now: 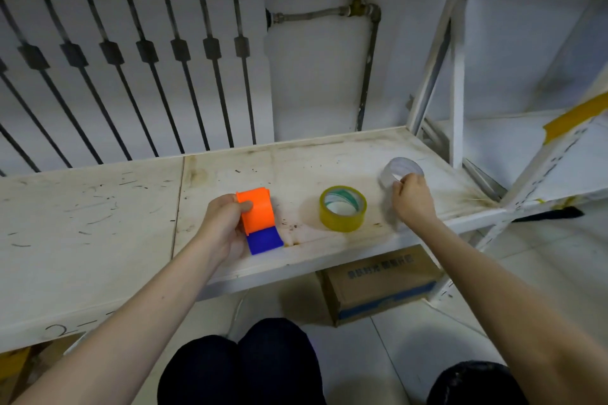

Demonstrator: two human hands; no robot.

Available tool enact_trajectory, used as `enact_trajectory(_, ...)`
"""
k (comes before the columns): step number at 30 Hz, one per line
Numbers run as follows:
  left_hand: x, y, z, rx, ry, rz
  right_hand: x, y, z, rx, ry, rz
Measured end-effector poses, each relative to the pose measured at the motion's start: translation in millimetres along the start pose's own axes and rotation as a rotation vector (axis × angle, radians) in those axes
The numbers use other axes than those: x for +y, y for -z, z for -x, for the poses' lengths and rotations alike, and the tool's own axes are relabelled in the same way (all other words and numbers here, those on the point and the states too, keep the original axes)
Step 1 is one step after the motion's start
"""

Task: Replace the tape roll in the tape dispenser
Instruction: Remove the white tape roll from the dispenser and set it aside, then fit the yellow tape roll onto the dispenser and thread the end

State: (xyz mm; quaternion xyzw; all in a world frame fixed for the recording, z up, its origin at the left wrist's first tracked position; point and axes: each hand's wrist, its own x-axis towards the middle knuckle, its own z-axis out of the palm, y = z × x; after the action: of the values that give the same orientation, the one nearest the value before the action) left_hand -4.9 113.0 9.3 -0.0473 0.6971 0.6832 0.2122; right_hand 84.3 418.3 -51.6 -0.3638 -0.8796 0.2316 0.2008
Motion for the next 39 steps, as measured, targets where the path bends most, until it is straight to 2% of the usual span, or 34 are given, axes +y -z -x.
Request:
enact_trajectory(8, 5.2, -1.9, 0.5, 0.030, 0.011, -0.134, 2.4, 2.4, 7.2, -0.095, -0.025, 0.090)
enact_trajectory(11, 6.7, -1.9, 1.2, 0.031, 0.006, -0.201, -18.7, -0.7, 17.6, -0.050, 0.092, 0.051)
enact_trajectory(15, 6.8, -0.7, 2.8, 0.035, 0.011, -0.253, -45.8, -12.4, 33.0, -0.106, 0.287, -0.024)
enact_trajectory(19, 5.7, -0.7, 3.9, 0.034, 0.020, -0.282, -63.8, -31.8, 51.3, -0.156, 0.414, 0.094)
enact_trajectory(25, 1.0, -0.8, 6.5, 0.026, 0.010, -0.268, -72.2, -53.5, 65.0, -0.196, 0.342, 0.346)
enact_trajectory(28, -2.1, 2.7, 5.7, 0.026, -0.021, -0.224, -73.5, -54.2, 68.1, -0.195, 0.337, 0.367)
enact_trajectory(31, -2.2, 5.8, 10.7, -0.004, -0.059, -0.138, -75.7, -51.1, 72.8, -0.172, 0.309, 0.279)
enact_trajectory(35, -1.9, 13.5, 14.4, 0.001, -0.103, -0.062, -89.4, -36.0, 83.4, -0.129, 0.319, 0.042)
enact_trajectory(39, -5.3, 17.3, 19.0, 0.002, -0.172, -0.005, -118.9, -22.5, 94.3, -0.081, 0.280, -0.361)
